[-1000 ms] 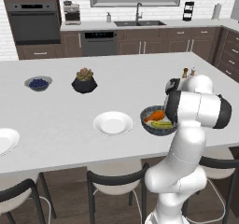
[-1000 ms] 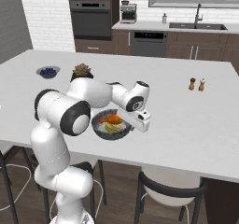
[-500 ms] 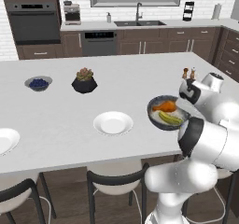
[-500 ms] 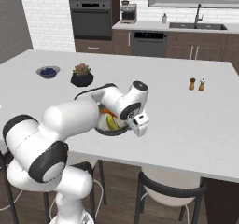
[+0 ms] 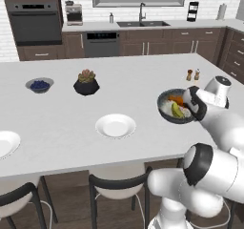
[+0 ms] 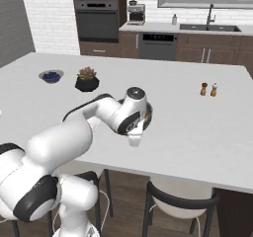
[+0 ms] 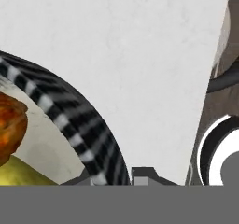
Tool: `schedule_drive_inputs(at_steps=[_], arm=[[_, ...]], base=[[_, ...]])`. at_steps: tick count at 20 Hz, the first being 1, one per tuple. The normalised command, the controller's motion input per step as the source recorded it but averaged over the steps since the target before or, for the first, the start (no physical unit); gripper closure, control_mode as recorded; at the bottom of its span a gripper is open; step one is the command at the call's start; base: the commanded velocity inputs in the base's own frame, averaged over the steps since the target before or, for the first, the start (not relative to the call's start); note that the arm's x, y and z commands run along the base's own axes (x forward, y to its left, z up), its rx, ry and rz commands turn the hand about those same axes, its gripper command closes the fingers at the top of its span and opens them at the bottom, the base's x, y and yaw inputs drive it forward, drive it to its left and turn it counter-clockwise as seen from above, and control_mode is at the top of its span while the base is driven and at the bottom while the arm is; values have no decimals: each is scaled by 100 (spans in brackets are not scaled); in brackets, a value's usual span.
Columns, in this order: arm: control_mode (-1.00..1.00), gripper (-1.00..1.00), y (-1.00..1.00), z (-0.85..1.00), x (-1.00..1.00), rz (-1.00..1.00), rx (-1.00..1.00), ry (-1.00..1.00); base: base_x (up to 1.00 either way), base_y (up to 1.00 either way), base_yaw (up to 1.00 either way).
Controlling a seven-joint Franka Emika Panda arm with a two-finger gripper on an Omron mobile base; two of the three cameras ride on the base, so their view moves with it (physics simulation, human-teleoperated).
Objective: Pick the chicken drumstick and cucumber from their plates and place them in the bowl. Then put the bowl in the fridge.
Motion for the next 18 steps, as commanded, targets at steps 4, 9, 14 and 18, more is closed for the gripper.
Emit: schedule_drive_inputs(at_steps=[4,9,14,18], arm=[[-100,100,11,44,-46,-68,37,-14],[-100,100,15,81,-61,-27,18,-6],[-100,100,7,89,-69,0,0,24],[-100,100,36,47,-63,5,0,28]], base=[[0,0,0],[0,0,0],[0,0,0],[0,0,0]])
